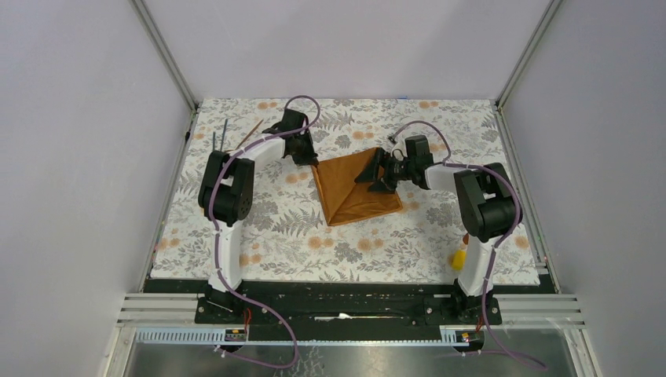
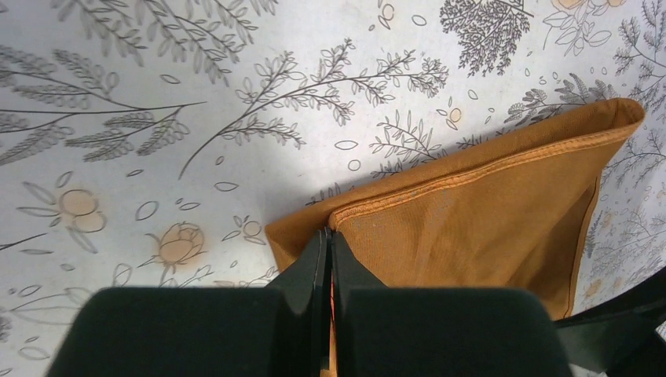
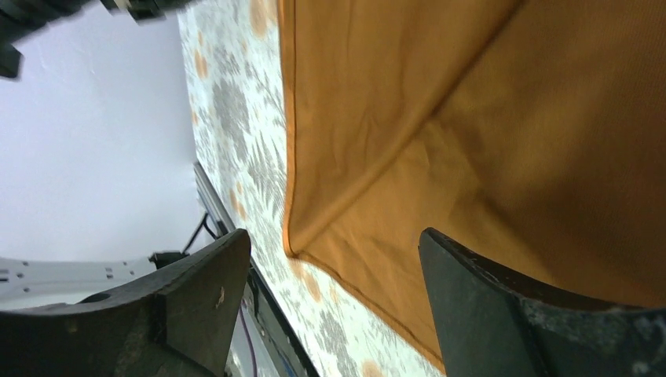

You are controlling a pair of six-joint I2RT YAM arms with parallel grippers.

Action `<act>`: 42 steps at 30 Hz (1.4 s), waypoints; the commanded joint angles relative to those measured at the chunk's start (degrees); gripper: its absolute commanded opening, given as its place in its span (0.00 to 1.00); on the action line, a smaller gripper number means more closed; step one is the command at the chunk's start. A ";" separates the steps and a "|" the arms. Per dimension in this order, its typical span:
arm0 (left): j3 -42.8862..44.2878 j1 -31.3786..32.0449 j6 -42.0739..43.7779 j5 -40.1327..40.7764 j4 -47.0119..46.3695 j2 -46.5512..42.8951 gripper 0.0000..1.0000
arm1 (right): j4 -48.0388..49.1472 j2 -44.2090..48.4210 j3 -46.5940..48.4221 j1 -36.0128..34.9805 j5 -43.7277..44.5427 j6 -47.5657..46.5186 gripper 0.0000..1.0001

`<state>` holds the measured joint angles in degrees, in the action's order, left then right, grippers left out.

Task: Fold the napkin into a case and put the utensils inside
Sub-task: Smooth out the upper triangle-folded napkin at the center of the board.

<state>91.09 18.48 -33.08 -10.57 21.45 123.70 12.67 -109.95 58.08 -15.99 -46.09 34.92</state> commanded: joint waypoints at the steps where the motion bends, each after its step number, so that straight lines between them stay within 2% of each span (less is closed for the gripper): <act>1: -1.02 -1.31 0.12 1.19 -0.89 -4.01 0.00 | 7.12 -2.78 6.25 -0.61 0.27 5.72 0.86; 8: -1.52 -1.76 0.18 1.42 -1.11 -3.09 0.00 | 9.88 -9.91 15.31 -0.62 1.55 10.17 0.86; 20: -2.80 -2.04 0.22 2.42 -1.08 -2.58 0.00 | 8.52 -19.69 28.56 1.22 -0.72 12.28 0.87; 35: -1.36 -2.31 -0.24 2.12 0.33 -1.73 0.00 | 10.47 -28.46 33.27 2.47 -2.69 13.83 0.85; 39: 0.64 -2.34 -1.33 1.71 2.57 -3.41 0.09 | 10.54 -29.01 33.41 2.51 -2.76 13.65 0.85; 42: 2.31 -2.35 -2.83 1.65 4.48 -5.77 0.25 | 10.24 -28.96 33.54 2.46 -2.95 13.47 0.85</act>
<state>89.67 16.69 -34.02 -9.19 23.70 122.61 22.83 -137.64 90.15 -13.54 -49.21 49.32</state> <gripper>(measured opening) 0.185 0.853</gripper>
